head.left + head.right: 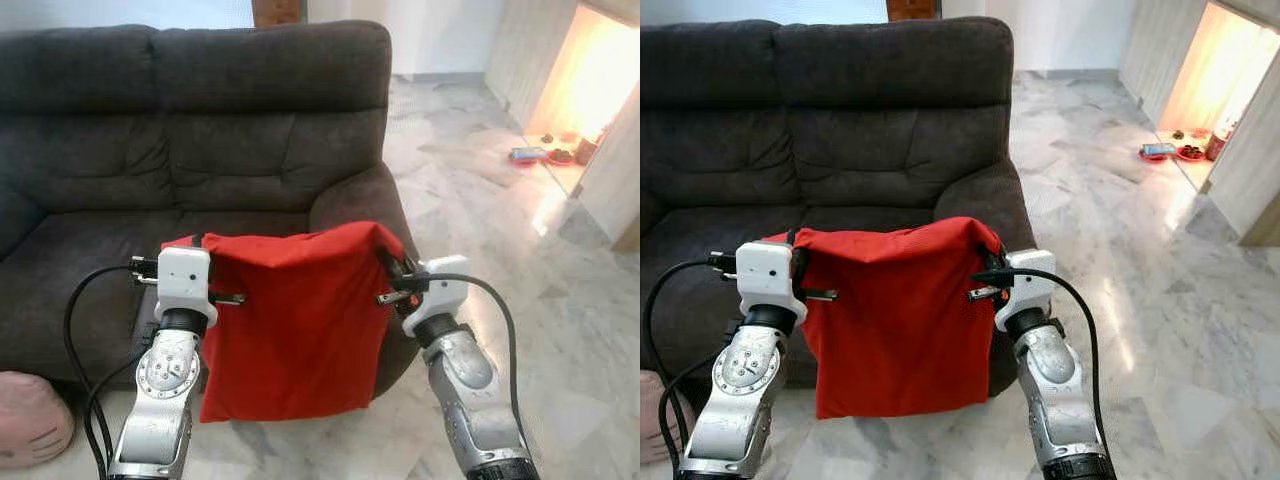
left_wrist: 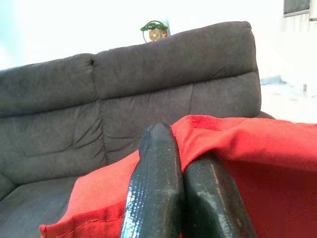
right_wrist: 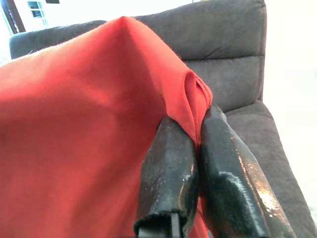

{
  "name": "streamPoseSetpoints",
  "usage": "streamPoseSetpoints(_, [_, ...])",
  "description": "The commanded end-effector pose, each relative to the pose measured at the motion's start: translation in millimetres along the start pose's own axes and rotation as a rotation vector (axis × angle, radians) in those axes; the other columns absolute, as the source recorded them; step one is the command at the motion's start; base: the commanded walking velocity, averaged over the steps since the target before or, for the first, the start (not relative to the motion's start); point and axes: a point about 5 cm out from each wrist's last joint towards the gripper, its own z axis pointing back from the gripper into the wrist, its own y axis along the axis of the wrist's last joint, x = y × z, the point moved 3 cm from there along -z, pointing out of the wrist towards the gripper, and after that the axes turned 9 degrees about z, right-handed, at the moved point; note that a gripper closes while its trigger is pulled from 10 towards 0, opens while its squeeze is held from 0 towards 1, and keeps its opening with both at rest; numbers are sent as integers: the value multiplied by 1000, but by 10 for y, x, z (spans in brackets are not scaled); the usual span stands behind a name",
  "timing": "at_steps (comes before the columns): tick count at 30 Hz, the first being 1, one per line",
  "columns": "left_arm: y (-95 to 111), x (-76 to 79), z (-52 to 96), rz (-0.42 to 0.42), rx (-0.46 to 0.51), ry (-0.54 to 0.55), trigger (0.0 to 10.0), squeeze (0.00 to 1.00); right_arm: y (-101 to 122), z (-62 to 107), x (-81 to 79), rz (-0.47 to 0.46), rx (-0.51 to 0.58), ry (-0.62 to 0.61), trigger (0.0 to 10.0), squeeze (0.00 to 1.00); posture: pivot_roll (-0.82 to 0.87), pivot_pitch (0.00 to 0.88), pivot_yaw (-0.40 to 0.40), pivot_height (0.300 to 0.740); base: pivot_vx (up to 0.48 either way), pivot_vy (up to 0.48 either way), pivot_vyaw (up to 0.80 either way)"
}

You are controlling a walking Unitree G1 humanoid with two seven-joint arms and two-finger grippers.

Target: Move the pillow to the sofa from floor

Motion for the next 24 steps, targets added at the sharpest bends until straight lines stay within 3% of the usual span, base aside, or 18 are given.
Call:
streamPoseSetpoints(1, [186, -3, -37, 10, 70, -5, 10000, 0, 236, -42, 60, 16, 97, -25, 10000, 0, 58, 0, 42, 740, 0, 334, 0])
streamPoseSetpoints(20, [155, -5, -13, 16, 53, 4, 10000, 0, 231, -71, 79, 6, 84, -29, 10000, 0, 54, 0, 29, 740, 0, 349, 0])
streamPoseSetpoints(24, [156, -15, -20, 16, 55, 9, 10000, 0, 246, -102, 66, 9, 86, -20, 10000, 0, 56, 0, 25, 740, 0, 358, -700])
